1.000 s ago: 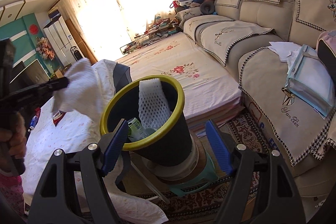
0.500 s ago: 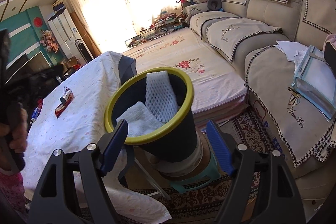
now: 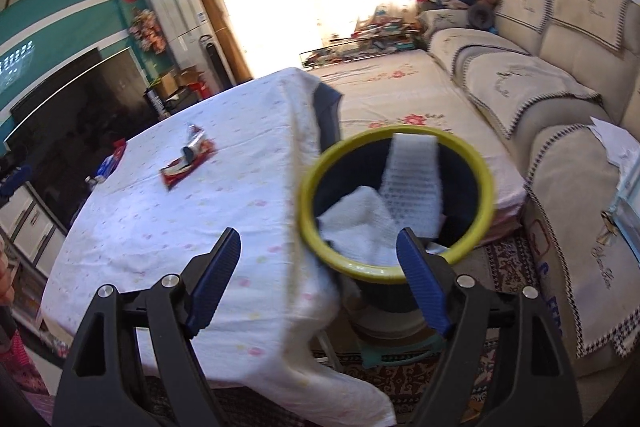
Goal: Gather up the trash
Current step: 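Grasp the white-and-blue tube with the right gripper and lift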
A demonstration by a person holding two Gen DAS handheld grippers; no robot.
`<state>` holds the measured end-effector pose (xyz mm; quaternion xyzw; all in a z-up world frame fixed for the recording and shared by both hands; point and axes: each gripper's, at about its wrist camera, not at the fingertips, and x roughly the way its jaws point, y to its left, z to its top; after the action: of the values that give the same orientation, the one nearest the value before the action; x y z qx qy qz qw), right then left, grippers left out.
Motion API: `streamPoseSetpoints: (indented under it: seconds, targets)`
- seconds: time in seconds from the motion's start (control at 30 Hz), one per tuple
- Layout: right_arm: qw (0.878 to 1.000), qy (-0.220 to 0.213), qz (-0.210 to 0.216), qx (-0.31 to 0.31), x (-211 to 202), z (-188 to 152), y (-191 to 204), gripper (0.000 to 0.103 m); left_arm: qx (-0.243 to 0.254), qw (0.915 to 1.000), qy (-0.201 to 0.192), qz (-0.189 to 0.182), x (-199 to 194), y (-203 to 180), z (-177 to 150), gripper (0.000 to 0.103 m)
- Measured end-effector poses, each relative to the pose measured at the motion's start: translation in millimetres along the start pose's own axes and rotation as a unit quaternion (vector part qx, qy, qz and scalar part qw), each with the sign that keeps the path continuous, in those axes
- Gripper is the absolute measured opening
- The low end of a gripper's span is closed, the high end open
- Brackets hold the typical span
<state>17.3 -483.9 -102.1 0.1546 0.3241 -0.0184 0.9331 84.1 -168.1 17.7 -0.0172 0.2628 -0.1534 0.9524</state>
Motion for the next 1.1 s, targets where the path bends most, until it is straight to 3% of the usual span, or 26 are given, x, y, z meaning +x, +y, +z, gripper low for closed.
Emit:
streamPoseSetpoints:
  seconds: [0.1,0.2,0.37,0.43,0.57,0.73,0.9,1.1]
  targets:
    - [0.999,0.006,0.024,-0.03,13,10,32,0.076,-0.027,0.9981,-0.006,0.055,-18,49,-13,0.098]
    - [0.997,0.01,0.044,-0.062,26,24,66,0.076,-0.057,0.9947,-0.009,0.085,-33,90,-26,0.098]
    - [0.99,0.02,0.071,-0.117,58,54,129,0.068,-0.09,0.9908,-0.005,0.1,-42,129,-46,0.098]
    - [0.986,0.022,0.076,-0.146,75,65,155,0.055,-0.096,0.9903,-0.002,0.101,-44,140,-53,0.098]
    - [0.982,0.044,0.069,-0.173,121,86,192,0.051,-0.104,0.9896,0.006,0.099,-41,153,-61,0.098]
    - [0.979,0.085,0.035,-0.181,183,103,211,0.04,-0.115,0.9883,0.016,0.099,-34,163,-66,0.098]
    - [0.978,0.118,0.012,-0.17,221,106,210,0.04,-0.123,0.9874,0.025,0.097,-26,170,-69,0.098]
    - [0.978,0.129,0.005,-0.166,239,104,206,0.04,-0.129,0.9865,0.042,0.092,-12,172,-72,0.098]
